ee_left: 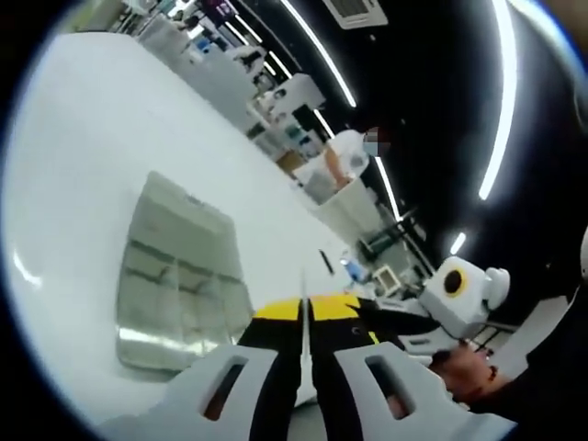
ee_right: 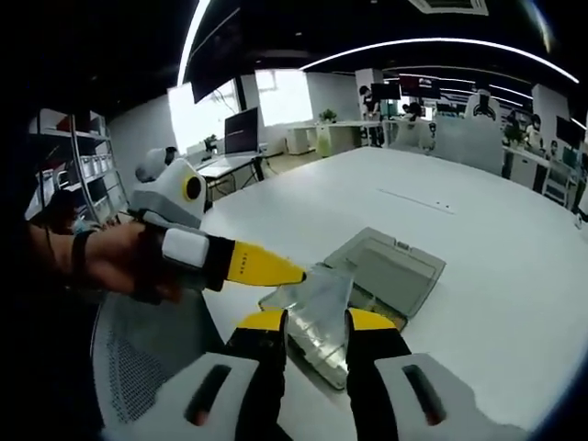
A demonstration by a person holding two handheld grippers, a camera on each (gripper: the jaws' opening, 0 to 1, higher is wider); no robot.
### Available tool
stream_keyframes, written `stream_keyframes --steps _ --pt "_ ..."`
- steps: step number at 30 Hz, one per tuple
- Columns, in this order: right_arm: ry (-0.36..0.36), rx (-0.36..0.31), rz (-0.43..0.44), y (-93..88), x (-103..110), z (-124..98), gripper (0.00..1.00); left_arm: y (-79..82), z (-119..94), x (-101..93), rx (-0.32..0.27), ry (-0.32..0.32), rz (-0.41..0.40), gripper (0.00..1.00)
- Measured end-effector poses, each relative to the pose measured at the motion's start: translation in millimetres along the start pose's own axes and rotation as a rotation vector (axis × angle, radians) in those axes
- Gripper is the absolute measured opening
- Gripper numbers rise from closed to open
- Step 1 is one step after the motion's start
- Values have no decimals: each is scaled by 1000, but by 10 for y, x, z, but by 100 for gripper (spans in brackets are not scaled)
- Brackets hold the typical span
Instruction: Insert the divider into the dual guide fixture by aligning both edges with the guide slots and pushing it downward to the bottom, including one-sided entry, uneven engagement, binding, and posture correction.
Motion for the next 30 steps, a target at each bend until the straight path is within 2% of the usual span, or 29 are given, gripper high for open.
stream_keyframes --steps 2,8,12,19,22,24,30 --pt "3 -21 15 35 -9 -11 23 -2 1 12 5 6 10 0" --pt "2 -10 -1 44 -24 -15 23 -18 -1 -2 16 6 40 0" --pt "16 8 -35 32 -25 -22 23 -13 -14 5 15 20 88 0" --pt "44 24 -84 76 -67 -41 25 -31 -17 -15 31 14 116 0" --pt "52 41 -132 73 -79 -47 27 -32 -27 -31 32 10 141 0" --pt "63 45 -134 75 -64 -54 27 -34 -42 -65 32 -8 155 0" --pt "78 49 -144 83 -44 -87 26 -32 -100 -78 37 1 204 0"
Point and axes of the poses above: the point that each gripper's makers call its tool centre point, and the gripper's own axes: z roughly forward along the fingers, x roughly to its left, y roughly out of its top, the point moved 1 cm from there along -z, roughly backward along the fingers, and after that the axes turned 1 degree about z, right-handed, at the moved point
